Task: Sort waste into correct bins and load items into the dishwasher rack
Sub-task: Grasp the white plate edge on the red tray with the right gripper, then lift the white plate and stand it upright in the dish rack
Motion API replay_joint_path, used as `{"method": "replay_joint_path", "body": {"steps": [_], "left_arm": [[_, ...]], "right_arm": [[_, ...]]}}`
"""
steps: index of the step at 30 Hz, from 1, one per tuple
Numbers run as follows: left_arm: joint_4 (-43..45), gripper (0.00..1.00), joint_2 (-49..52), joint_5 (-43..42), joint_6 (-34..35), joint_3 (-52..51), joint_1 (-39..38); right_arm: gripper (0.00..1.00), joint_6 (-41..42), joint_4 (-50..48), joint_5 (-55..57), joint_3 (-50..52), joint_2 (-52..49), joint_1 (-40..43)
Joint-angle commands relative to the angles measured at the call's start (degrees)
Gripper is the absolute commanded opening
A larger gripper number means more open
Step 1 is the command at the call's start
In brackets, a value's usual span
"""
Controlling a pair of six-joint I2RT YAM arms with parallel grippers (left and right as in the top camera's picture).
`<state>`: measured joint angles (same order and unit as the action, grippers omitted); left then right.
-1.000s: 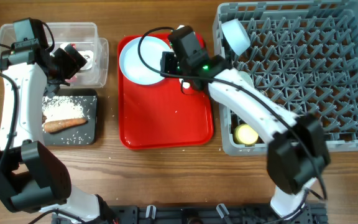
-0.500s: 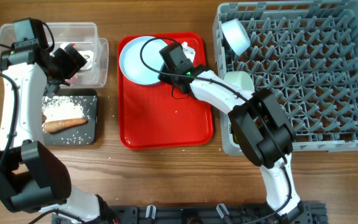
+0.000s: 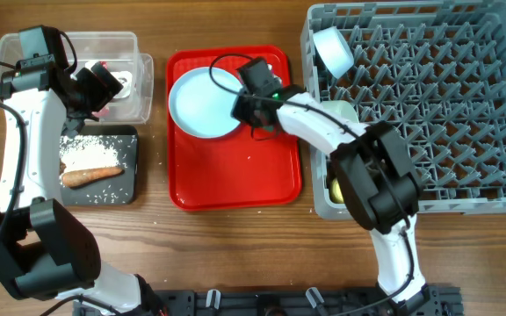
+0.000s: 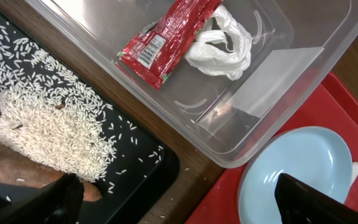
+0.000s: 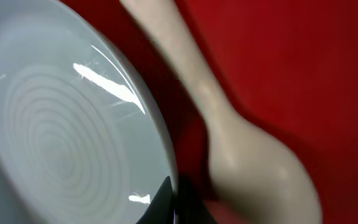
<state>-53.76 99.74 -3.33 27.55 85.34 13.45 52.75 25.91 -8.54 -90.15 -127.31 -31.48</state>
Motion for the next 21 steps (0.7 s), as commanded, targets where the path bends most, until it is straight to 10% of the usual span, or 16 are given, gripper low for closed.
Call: {"method": "replay_joint_path", "body": {"steps": [1,10,21], "left_arm": [[0.1,1.00,-0.4,-0.1,-0.1,-0.2,-0.1],[0.1,1.00,-0.4,-0.1,-0.1,-0.2,-0.1],[0.1,1.00,-0.4,-0.1,-0.1,-0.2,-0.1]], "right_arm": [[0.04,-9.3,8.8,-5.4,-5.0,-0.3,3.5],[0.04,-33.2,33.0,5.1,-14.1,3.8,3.7],[0.04,-33.2,36.4,10.6,-14.1,30.4,9.6]]}}
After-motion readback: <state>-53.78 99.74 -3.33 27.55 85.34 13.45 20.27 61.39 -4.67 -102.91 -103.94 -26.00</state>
